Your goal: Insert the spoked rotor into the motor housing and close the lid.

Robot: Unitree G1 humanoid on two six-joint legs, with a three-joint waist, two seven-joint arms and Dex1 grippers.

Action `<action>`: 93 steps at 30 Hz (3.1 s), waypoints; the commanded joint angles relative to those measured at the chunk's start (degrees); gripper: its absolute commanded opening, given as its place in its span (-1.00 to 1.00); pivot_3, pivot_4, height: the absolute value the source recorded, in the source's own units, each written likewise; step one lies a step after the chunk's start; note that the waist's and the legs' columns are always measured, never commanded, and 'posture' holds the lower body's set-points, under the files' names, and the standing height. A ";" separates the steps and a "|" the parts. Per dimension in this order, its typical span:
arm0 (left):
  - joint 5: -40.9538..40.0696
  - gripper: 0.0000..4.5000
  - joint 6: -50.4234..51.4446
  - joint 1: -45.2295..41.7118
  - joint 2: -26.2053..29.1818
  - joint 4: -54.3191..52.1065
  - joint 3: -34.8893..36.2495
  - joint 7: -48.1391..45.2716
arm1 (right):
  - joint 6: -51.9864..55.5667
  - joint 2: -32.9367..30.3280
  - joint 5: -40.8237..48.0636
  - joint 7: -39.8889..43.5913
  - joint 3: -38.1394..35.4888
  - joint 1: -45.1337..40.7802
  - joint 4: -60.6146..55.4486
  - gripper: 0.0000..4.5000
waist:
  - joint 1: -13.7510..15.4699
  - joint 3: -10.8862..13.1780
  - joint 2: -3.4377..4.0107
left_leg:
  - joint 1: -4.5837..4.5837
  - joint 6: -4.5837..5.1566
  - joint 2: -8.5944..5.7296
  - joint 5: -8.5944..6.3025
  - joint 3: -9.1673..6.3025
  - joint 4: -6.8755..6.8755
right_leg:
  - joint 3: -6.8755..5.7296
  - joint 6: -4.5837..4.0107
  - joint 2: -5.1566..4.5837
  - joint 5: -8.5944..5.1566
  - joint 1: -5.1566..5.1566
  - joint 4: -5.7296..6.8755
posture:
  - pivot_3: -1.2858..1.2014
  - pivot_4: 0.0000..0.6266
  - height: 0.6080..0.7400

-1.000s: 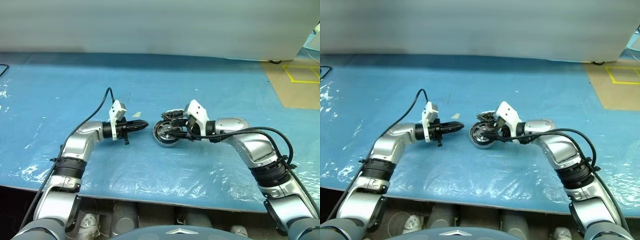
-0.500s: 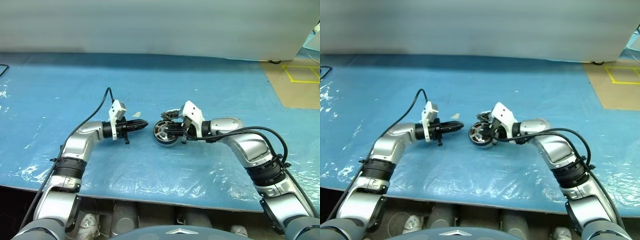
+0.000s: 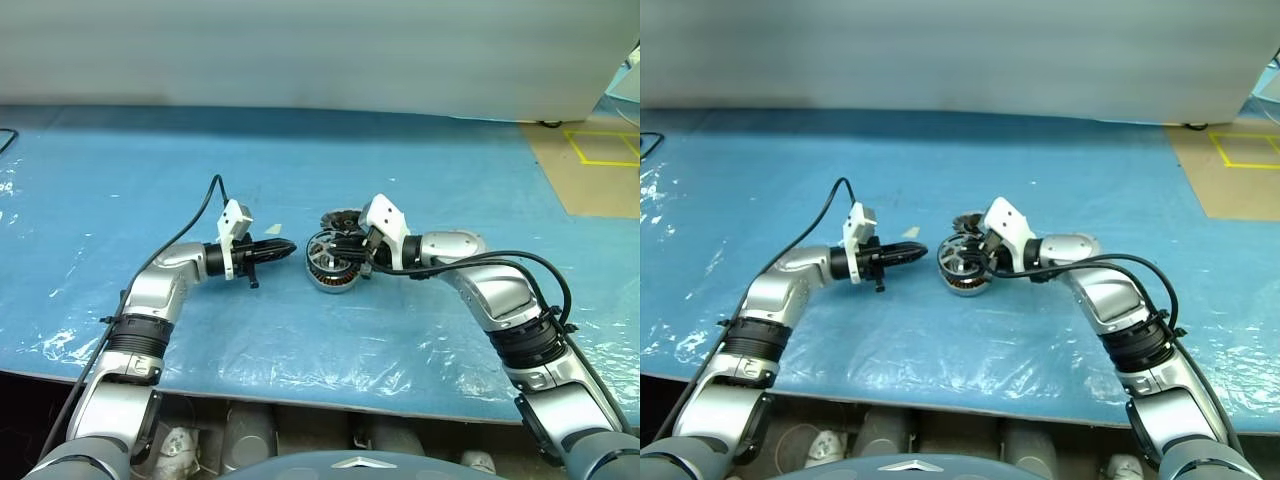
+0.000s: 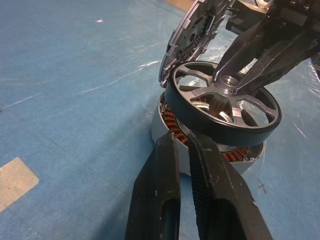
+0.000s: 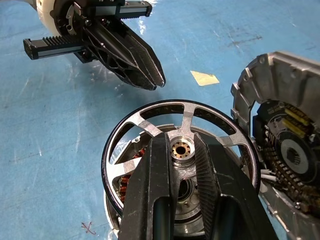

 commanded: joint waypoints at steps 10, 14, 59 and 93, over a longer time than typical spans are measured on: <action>-1.47 -0.82 -0.63 0.86 1.07 -2.49 1.25 -1.01 | -3.97 0.44 -2.22 0.12 -1.07 1.03 -0.23 -0.89 | -0.01 0.00 0.00 | 0.00 0.00 0.00 0.00 0.00 0.02 | 0.00 0.00 0.00 0.00 0.00 0.02 | 0.03 -0.52 1.00; -1.35 -0.82 -0.85 0.80 1.00 -2.24 1.10 -1.13 | -4.45 1.22 -2.58 -0.71 -1.08 2.45 0.10 -0.89 | -0.03 0.00 0.00 | 0.00 0.01 0.01 0.01 0.00 0.03 | 0.00 0.00 0.00 0.00 0.00 0.03 | 0.03 -0.52 1.00; 10.93 -1.00 -3.05 -4.00 -7.48 2.93 -13.29 1.76 | -3.76 5.36 0.02 -0.28 -4.71 8.19 0.24 -0.15 | 0.07 -0.11 -0.05 | 0.21 -0.04 0.00 -0.04 -0.03 0.03 | 0.01 -0.01 -0.02 -0.01 0.26 -0.09 | 0.03 -0.52 1.00; 8.10 -1.00 -19.68 -22.17 -8.26 28.43 -0.06 5.20 | 2.70 -6.77 12.72 1.82 -17.30 18.08 -11.61 0.00 | 0.44 -0.05 -0.06 | -0.07 0.09 -0.06 0.04 -0.08 -0.02 | -0.02 0.03 -0.02 0.01 0.08 -0.22 | 0.03 -0.52 1.00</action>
